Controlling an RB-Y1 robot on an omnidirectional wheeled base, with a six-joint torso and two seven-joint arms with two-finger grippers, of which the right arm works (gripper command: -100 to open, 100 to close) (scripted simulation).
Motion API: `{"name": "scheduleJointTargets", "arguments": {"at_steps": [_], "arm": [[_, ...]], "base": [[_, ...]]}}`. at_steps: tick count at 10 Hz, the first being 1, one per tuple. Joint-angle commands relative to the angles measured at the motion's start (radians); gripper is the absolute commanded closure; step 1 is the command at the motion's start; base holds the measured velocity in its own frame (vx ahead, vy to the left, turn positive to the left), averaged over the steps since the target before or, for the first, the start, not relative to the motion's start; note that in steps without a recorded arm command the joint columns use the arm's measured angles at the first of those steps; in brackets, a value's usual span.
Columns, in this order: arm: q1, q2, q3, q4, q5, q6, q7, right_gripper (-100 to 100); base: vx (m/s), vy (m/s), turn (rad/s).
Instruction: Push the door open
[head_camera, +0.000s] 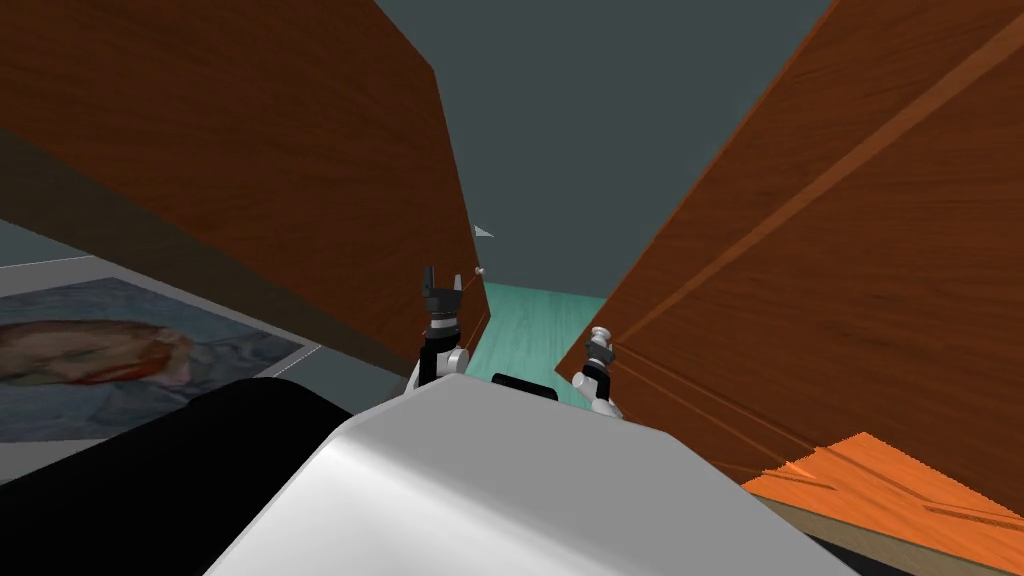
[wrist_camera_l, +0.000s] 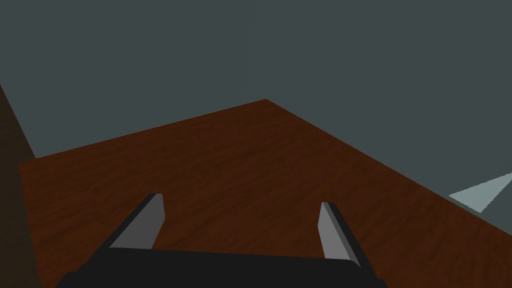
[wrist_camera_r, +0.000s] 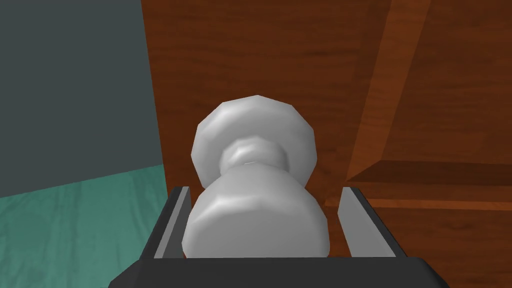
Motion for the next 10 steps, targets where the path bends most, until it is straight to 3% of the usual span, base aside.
{"name": "scheduleJointTargets", "arguments": {"at_steps": [1,7,8,10], "arm": [[0.001,-0.016,-0.028,-0.016,-0.016,-0.002,0.005,100],[-0.001,-0.01,-0.052,-0.015,-0.032,-0.003,0.011,100],[-0.008,-0.007,-0.044,0.013,-0.027,-0.01,0.005,100],[-0.01,-0.019,-0.063,0.019,-0.04,-0.016,0.008,100]], "base": [[0.199,0.09,-0.03],[0.12,0.018,-0.037],[0.069,0.019,-0.025],[0.159,-0.001,-0.041]]}}
